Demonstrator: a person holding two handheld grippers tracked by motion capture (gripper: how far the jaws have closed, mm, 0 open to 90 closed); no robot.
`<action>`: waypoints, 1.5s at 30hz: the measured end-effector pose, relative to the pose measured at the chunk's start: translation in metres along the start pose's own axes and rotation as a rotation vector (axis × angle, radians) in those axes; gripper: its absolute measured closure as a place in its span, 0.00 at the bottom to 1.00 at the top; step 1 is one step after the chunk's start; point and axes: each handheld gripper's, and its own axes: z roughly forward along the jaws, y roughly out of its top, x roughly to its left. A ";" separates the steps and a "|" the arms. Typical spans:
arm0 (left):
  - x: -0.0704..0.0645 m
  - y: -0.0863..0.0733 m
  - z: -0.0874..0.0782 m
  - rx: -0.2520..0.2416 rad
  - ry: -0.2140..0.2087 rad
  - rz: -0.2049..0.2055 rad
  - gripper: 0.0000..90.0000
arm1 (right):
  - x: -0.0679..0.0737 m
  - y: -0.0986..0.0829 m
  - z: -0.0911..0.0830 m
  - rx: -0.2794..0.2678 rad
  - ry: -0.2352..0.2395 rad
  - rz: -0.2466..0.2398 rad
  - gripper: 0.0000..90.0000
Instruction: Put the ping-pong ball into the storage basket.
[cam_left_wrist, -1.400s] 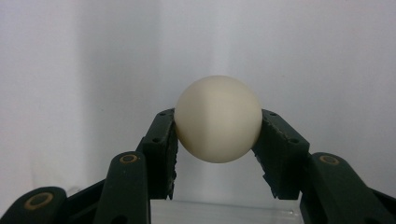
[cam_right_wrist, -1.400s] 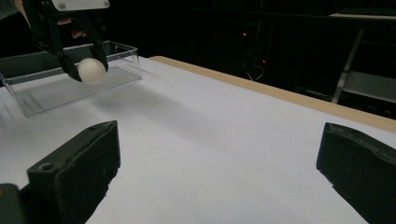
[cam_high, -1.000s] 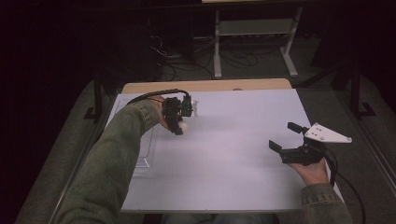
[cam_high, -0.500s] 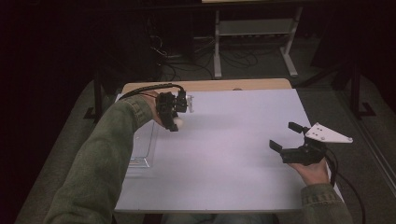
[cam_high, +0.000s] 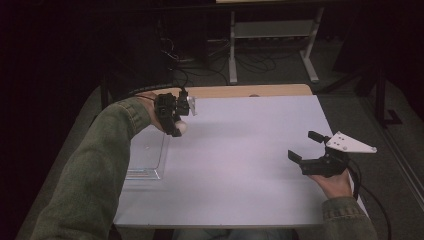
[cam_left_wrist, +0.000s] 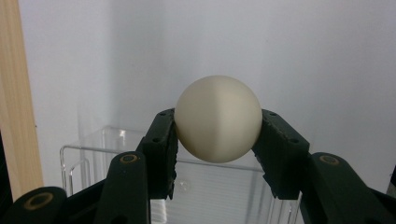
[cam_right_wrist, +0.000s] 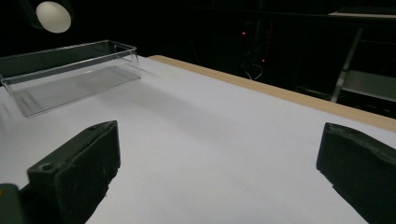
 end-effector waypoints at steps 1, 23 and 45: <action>0.000 -0.001 -0.001 0.002 0.002 0.003 0.57 | 0.000 0.000 0.000 0.000 0.000 0.001 0.00; -0.006 -0.032 -0.007 0.025 0.012 -0.042 0.57 | 0.000 0.000 0.000 0.004 -0.003 -0.007 0.00; -0.013 -0.060 -0.011 0.050 0.010 -0.083 0.57 | 0.000 0.000 0.000 0.005 -0.005 -0.006 0.00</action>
